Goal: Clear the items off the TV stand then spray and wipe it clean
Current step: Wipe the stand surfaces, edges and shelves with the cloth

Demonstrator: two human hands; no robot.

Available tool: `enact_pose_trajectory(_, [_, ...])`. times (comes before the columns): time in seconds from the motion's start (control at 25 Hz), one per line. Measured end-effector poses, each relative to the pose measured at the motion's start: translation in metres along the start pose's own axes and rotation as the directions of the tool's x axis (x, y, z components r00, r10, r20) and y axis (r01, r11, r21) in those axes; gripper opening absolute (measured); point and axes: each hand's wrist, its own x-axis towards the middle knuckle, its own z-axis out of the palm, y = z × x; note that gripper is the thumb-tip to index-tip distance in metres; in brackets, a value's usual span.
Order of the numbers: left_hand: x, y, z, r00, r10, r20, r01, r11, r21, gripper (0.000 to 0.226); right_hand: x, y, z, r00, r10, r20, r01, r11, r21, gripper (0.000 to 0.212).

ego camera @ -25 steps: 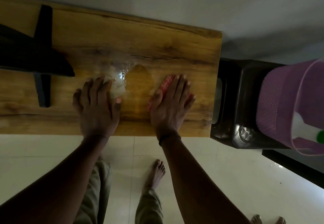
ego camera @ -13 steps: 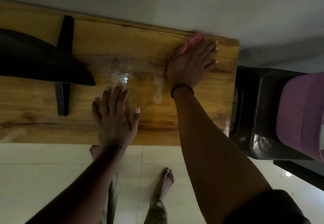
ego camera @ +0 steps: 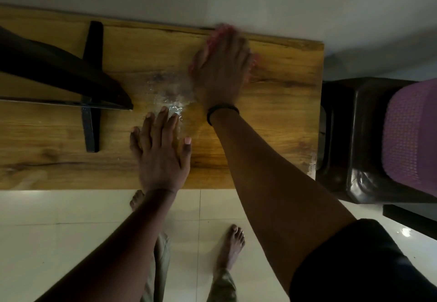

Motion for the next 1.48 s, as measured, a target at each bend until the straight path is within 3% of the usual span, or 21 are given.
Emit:
enact_pose_trajectory(0.04, [0.001, -0.001, 0.0, 1.0, 0.002, -0.005, -0.002, 1.0, -0.002, 0.061, -0.006, -0.002, -0.001, 0.979, -0.196, 0.059, 0.194, 0.98, 0.045, 0.064])
enact_pose_trajectory(0.12, [0.0, 0.0, -0.001, 1.0, 0.002, -0.017, -0.003, 1.0, -0.012, 0.058, -0.023, 0.001, -0.003, 0.849, -0.512, 0.131, 0.501, 0.859, 0.111, 0.06])
enact_pose_trajectory(0.24, [-0.002, -0.003, 0.001, 0.999, 0.013, -0.047, -0.015, 0.999, -0.035, 0.056, -0.027, 0.029, -0.003, 0.76, -0.633, 0.147, 0.623, 0.774, 0.115, 0.058])
enact_pose_trajectory(0.56, [-0.001, -0.004, -0.005, 1.0, 0.001, -0.012, -0.002, 0.998, -0.059, 0.062, -0.11, 0.106, -0.019, 0.893, -0.382, 0.236, 0.381, 0.923, 0.05, 0.064])
enact_pose_trajectory(0.68, [-0.002, -0.007, -0.013, 0.998, 0.032, -0.055, -0.045, 0.968, -0.248, 0.059, -0.165, 0.111, -0.024, 0.955, -0.18, 0.237, 0.177, 0.984, 0.034, 0.066])
enact_pose_trajectory(0.8, [-0.01, -0.041, -0.027, 0.984, 0.034, -0.177, -0.11, 0.892, -0.439, 0.047, -0.21, 0.073, -0.019, 0.971, -0.054, 0.232, 0.045, 0.998, 0.042, 0.068])
enact_pose_trajectory(0.92, [-0.013, -0.108, -0.04, 0.957, -0.128, -0.259, 0.05, 0.956, -0.289, 0.047, -0.215, 0.023, -0.009, 0.972, -0.06, 0.229, 0.042, 0.996, 0.08, 0.068])
enact_pose_trajectory(1.04, [-0.007, -0.144, -0.037, 0.955, -0.19, -0.228, 0.156, 0.975, -0.157, 0.054, -0.198, 0.007, 0.0, 0.985, -0.005, 0.17, -0.007, 0.998, 0.069, 0.067])
enact_pose_trajectory(1.24, [-0.005, -0.149, -0.023, 0.948, -0.194, -0.252, 0.195, 0.981, -0.024, 0.055, -0.196, 0.006, 0.003, 0.989, -0.014, 0.146, 0.003, 0.997, 0.077, 0.066])
enact_pose_trajectory(1.48, [-0.004, -0.146, -0.023, 0.953, -0.212, -0.217, 0.215, 0.977, -0.009, 0.058, -0.088, -0.029, 0.004, 0.988, -0.042, 0.151, 0.03, 0.996, 0.082, 0.067])
